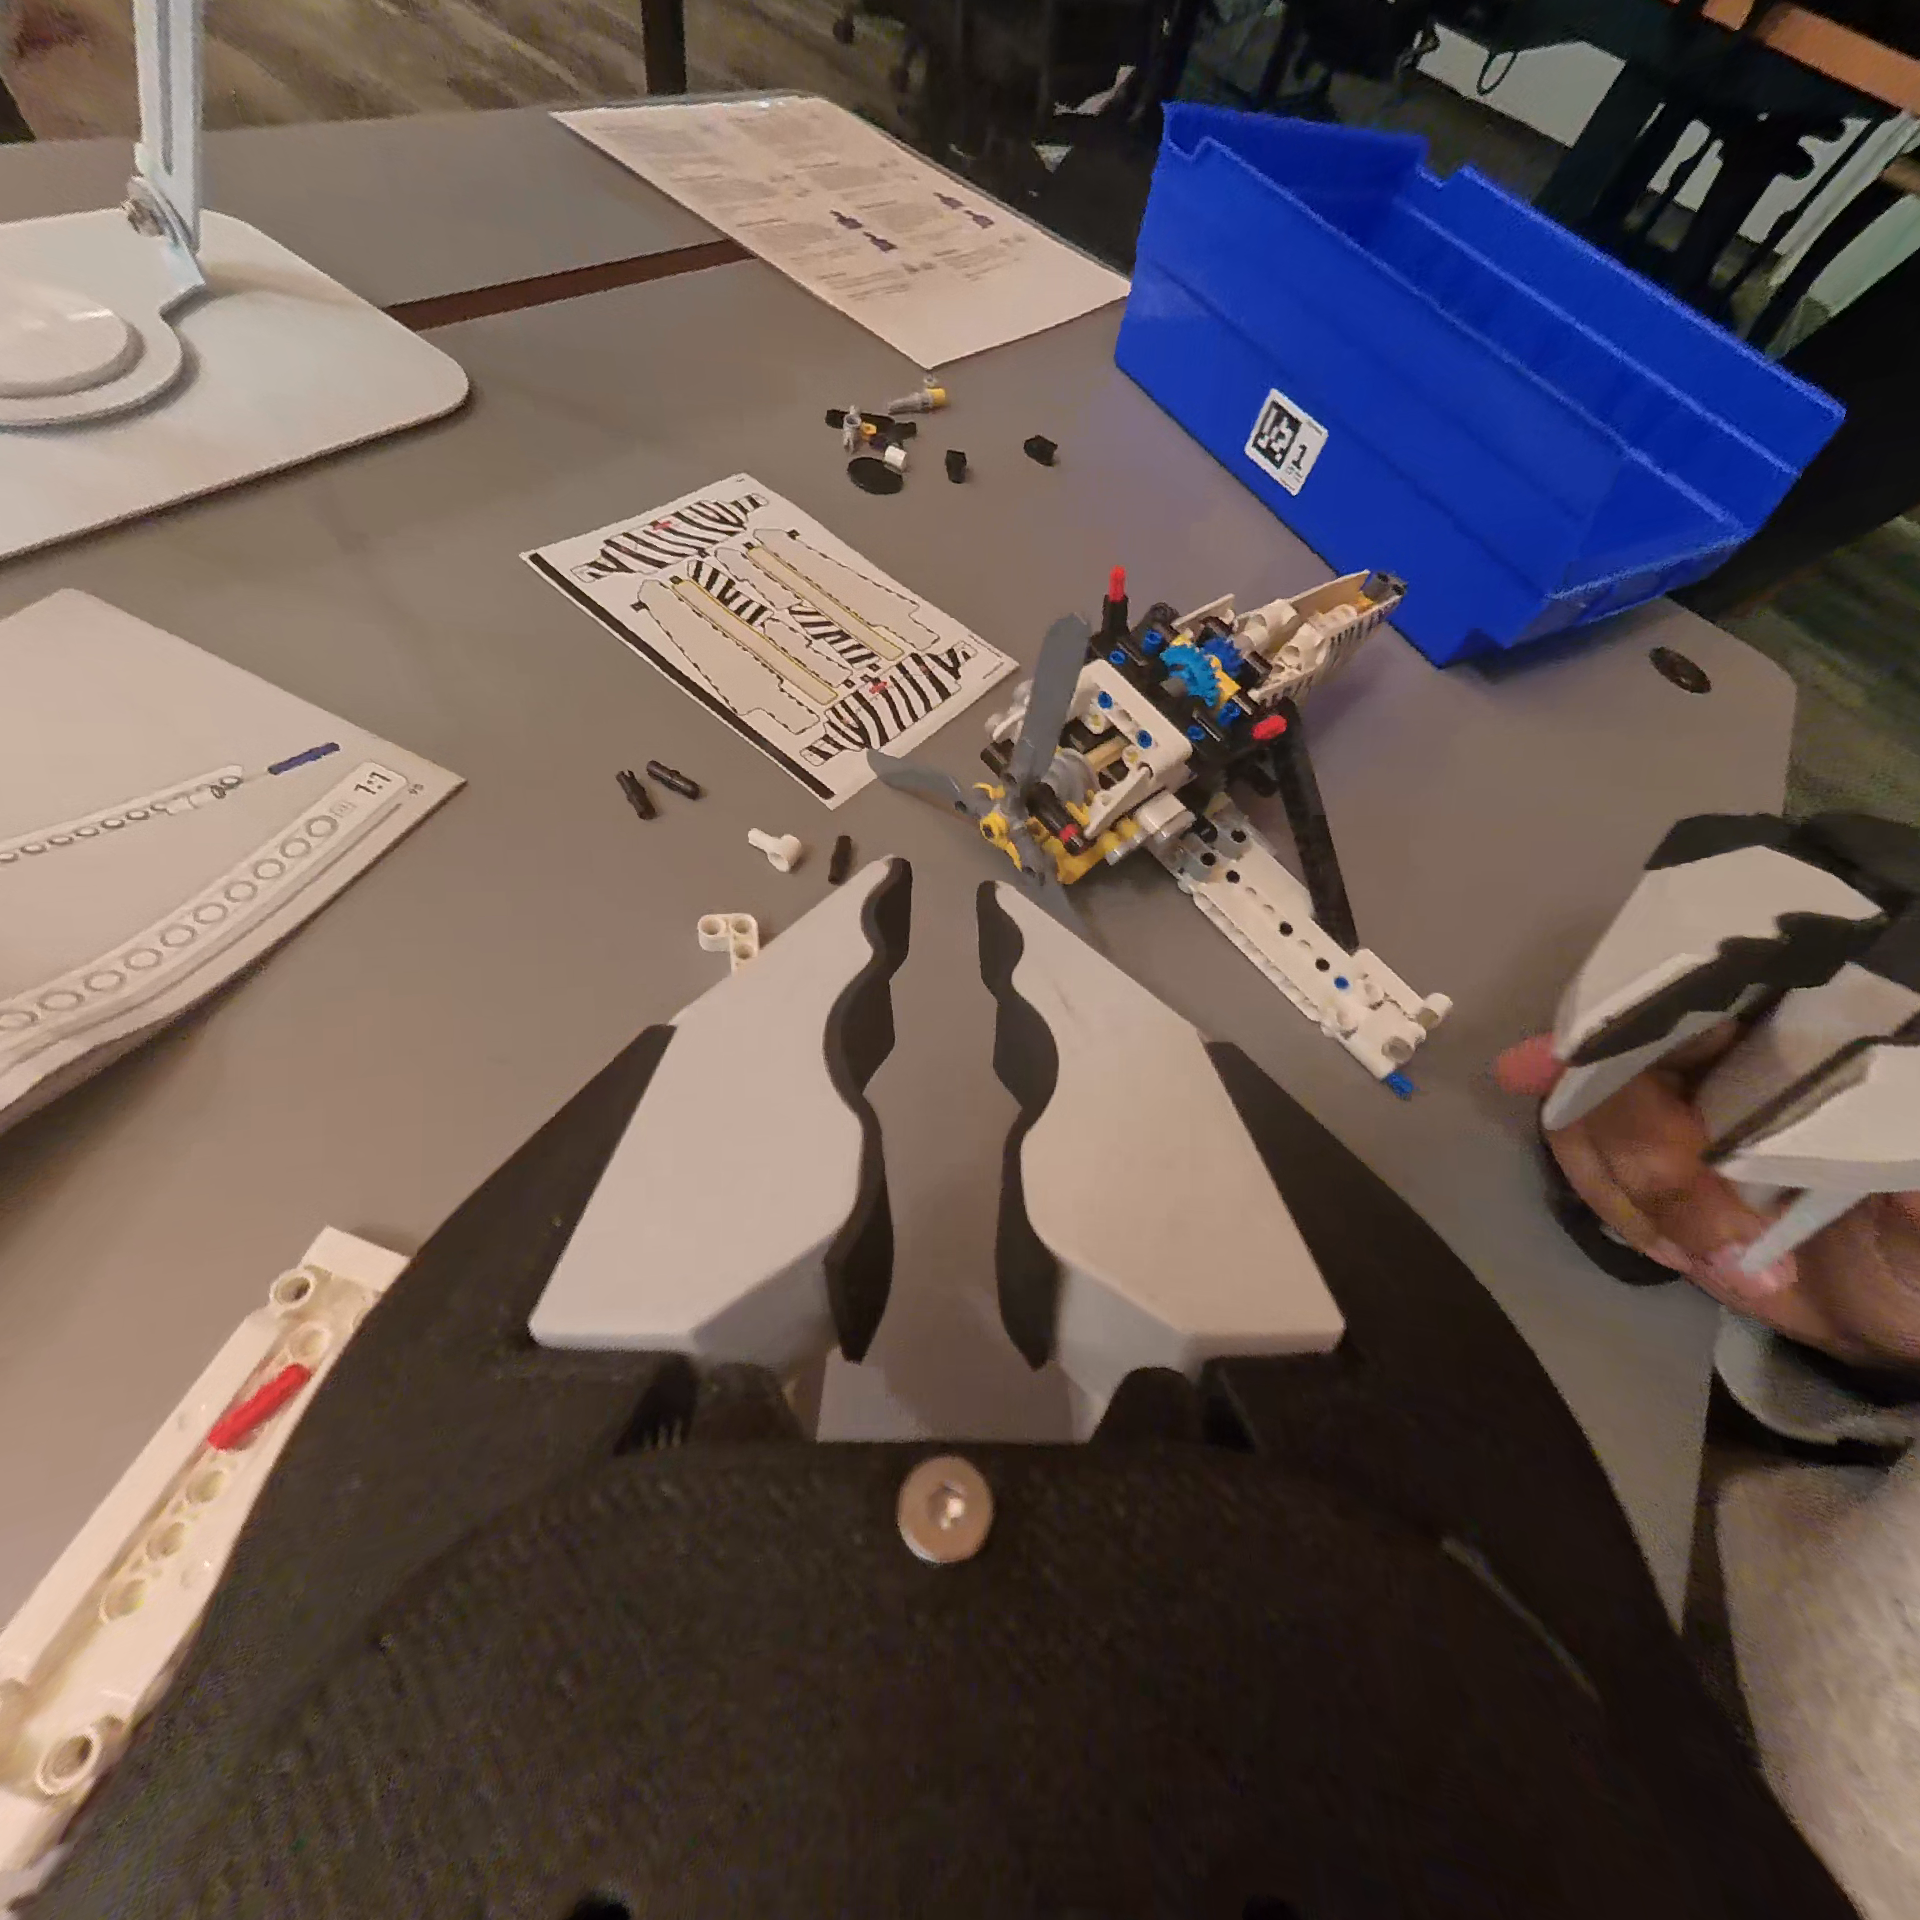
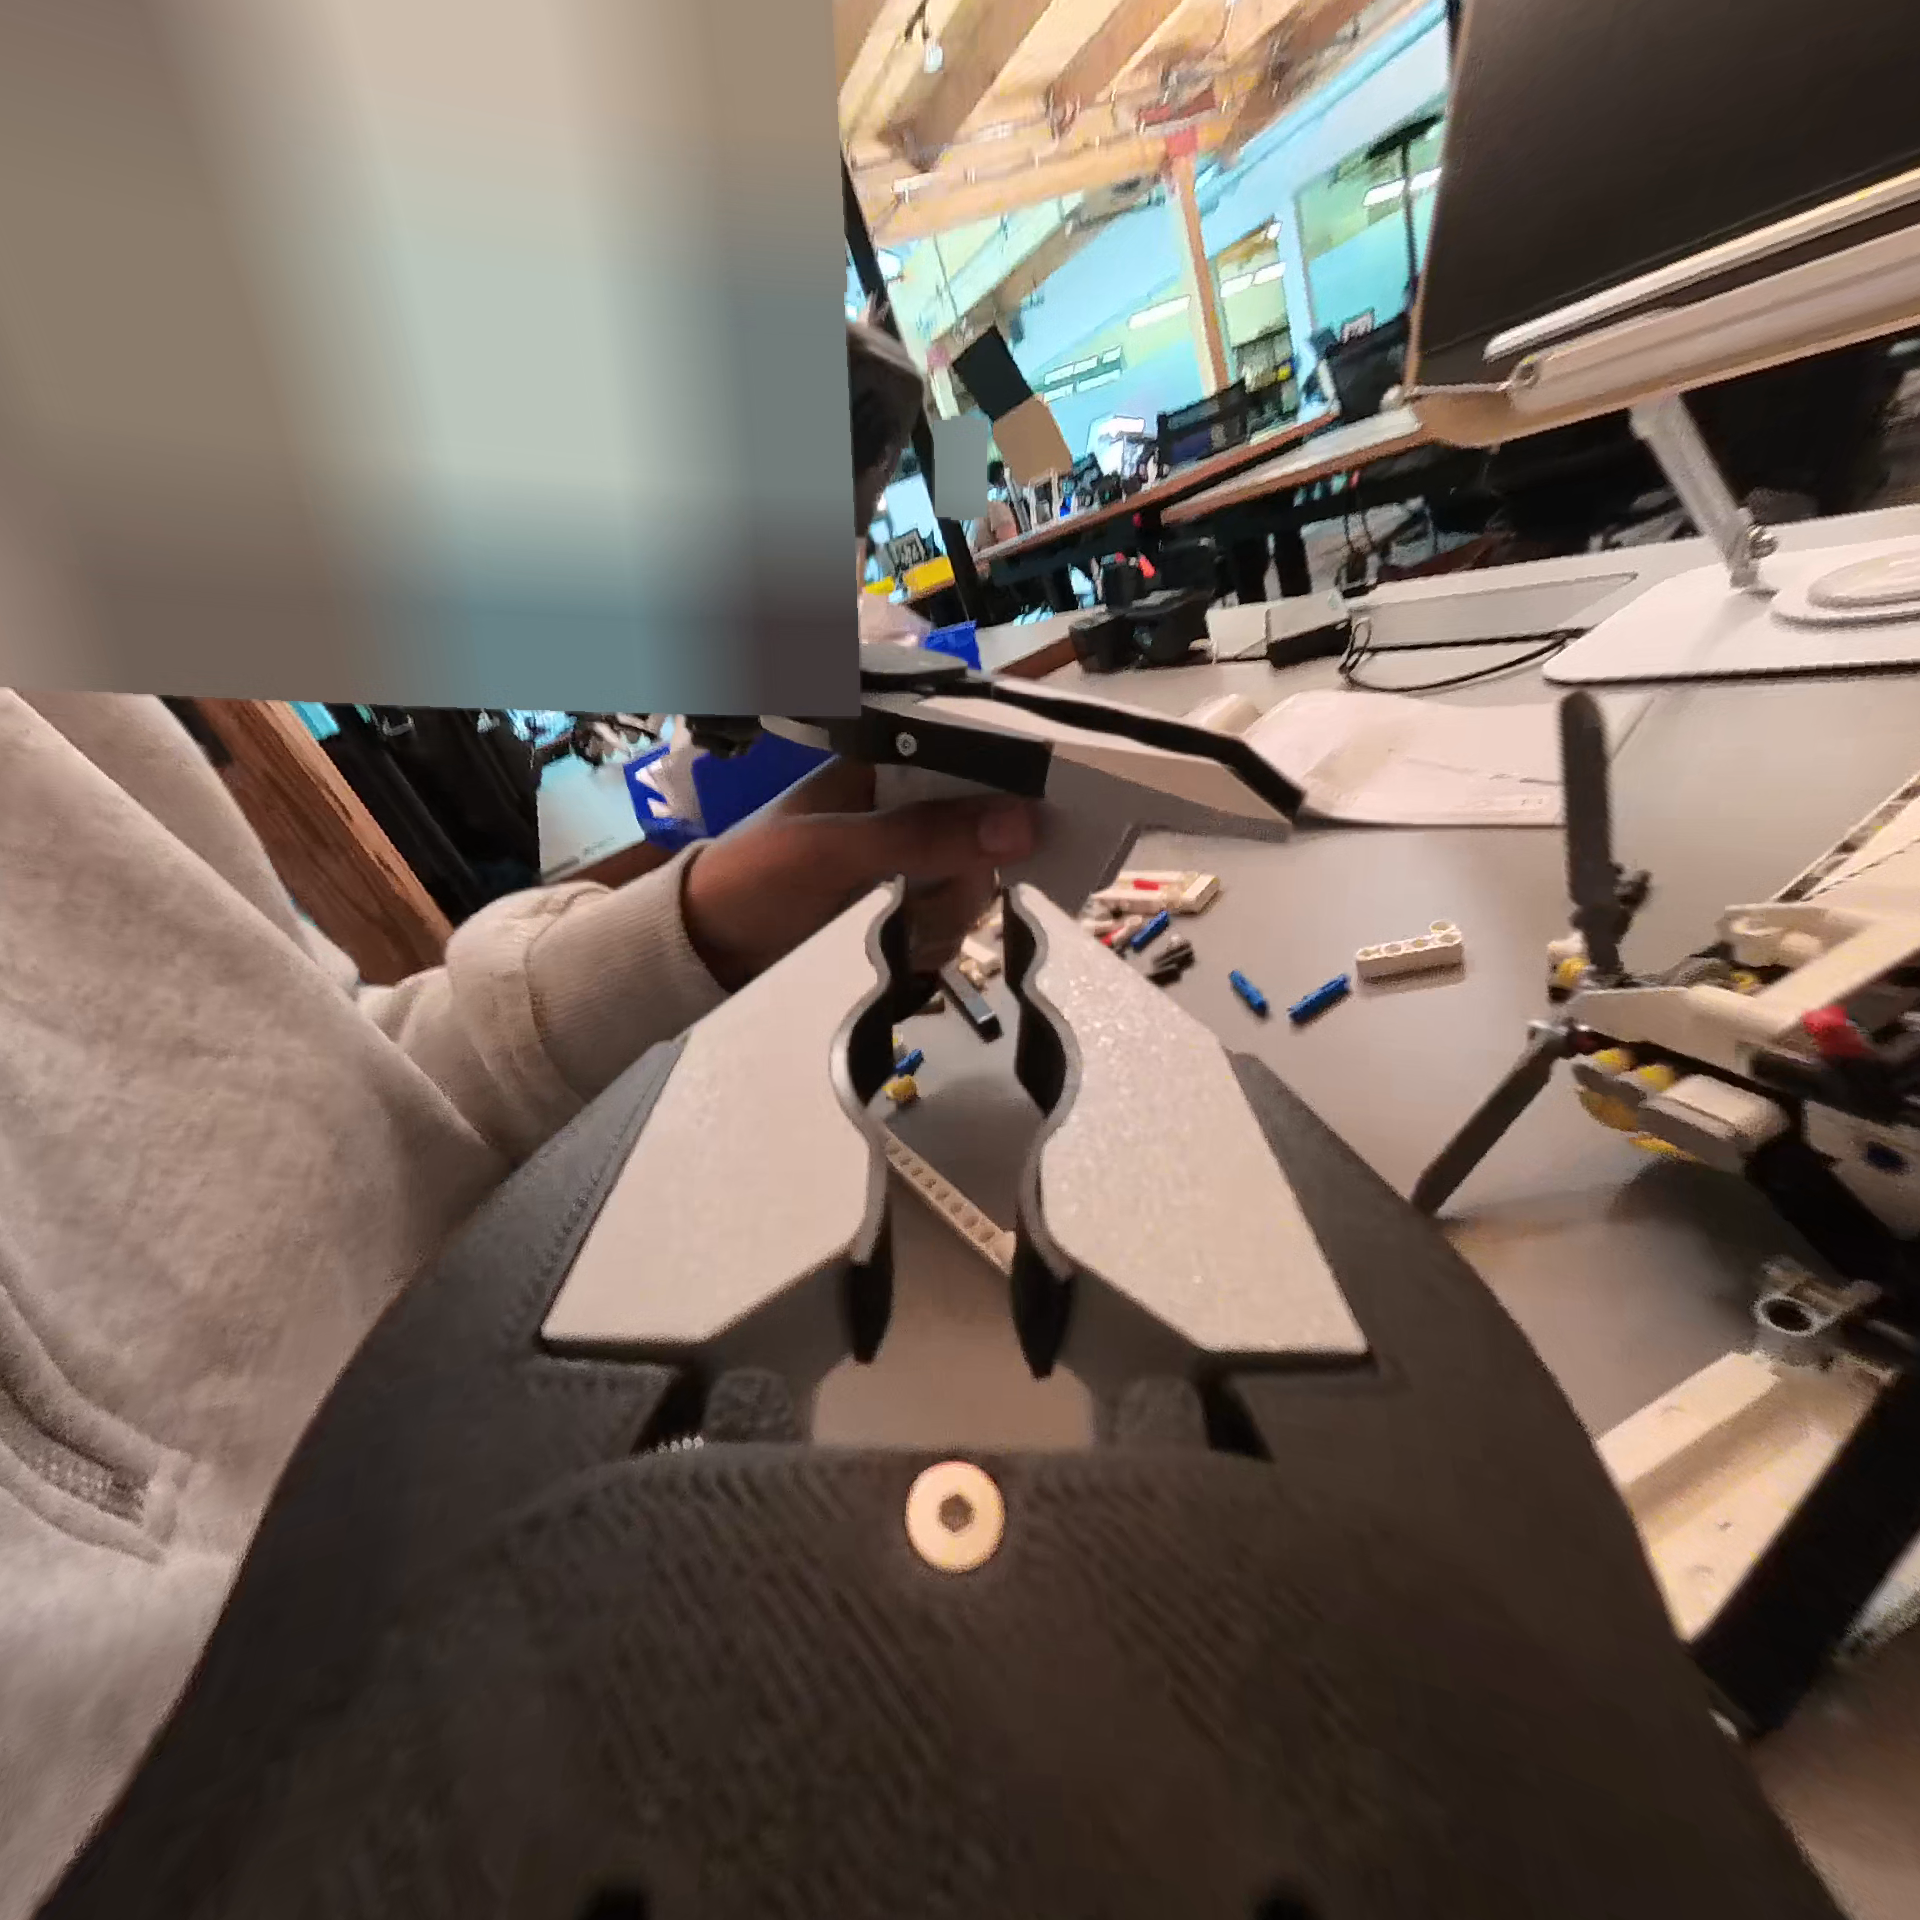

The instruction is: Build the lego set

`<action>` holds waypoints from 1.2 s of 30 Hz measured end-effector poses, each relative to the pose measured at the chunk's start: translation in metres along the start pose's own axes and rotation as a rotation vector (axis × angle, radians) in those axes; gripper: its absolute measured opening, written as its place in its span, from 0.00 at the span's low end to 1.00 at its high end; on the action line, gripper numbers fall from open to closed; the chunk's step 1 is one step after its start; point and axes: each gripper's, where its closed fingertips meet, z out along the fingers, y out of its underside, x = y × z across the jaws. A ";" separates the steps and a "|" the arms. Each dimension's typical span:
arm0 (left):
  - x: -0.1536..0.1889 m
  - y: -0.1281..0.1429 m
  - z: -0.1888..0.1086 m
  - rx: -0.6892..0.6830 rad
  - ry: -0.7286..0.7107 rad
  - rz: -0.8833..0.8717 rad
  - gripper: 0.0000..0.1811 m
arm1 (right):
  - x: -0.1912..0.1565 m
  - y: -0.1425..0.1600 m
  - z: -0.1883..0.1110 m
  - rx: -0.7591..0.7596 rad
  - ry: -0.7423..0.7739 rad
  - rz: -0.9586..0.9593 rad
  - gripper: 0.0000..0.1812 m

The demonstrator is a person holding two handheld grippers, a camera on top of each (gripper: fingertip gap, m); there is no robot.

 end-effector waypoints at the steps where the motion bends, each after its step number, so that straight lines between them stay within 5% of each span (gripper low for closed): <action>1: -0.002 -0.002 0.002 0.001 -0.004 -0.002 0.06 | 0.002 -0.004 -0.003 0.027 0.003 0.011 0.08; 10: -0.020 -0.009 0.022 -0.041 -0.047 0.007 0.07 | 0.016 -0.021 -0.020 0.172 -0.027 0.176 0.08; 19: -0.036 0.017 0.066 -0.256 -0.035 0.028 0.10 | 0.015 -0.023 -0.024 0.202 -0.056 0.217 0.09; 36: -0.054 0.032 0.080 -0.325 -0.088 0.014 0.07 | 0.017 -0.024 -0.024 0.214 -0.066 0.250 0.10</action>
